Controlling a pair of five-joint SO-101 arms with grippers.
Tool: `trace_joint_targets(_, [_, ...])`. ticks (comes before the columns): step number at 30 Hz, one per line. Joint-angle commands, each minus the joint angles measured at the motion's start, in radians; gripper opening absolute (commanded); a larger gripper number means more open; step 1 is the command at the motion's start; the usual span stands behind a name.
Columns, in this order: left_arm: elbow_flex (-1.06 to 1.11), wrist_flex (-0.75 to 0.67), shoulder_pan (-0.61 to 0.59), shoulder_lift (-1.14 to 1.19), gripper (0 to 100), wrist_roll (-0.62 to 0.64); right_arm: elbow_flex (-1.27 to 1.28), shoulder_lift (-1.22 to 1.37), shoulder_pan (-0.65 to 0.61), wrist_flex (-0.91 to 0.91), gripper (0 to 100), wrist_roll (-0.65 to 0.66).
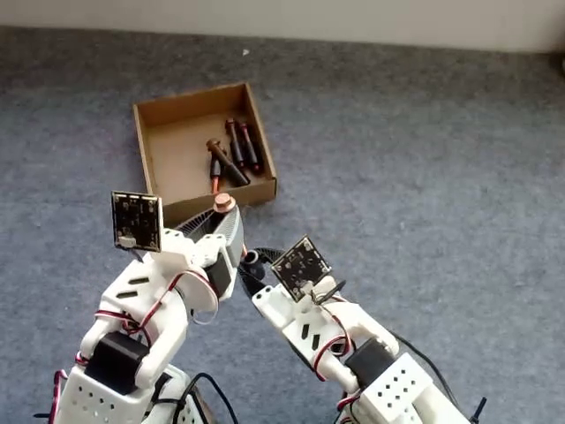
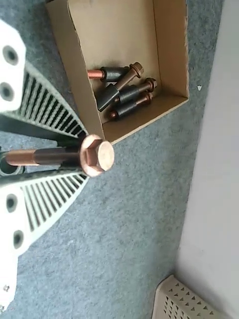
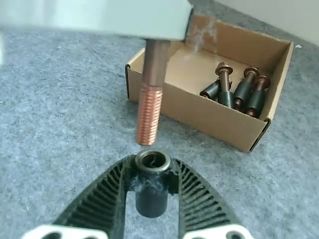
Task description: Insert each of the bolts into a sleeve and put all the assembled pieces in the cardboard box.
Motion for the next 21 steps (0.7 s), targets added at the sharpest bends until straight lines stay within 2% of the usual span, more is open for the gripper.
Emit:
trace_joint_targets(1, [0.004,-0.025,0.013,-0.033,1,-0.017,-0.018,-0.018,-0.010,0.001,0.5,0.012])
trace_joint_targets(21, [0.090,0.014,0.013,-0.315,1,-0.017,-0.019,-0.018,-0.045,0.002,0.5,0.011])
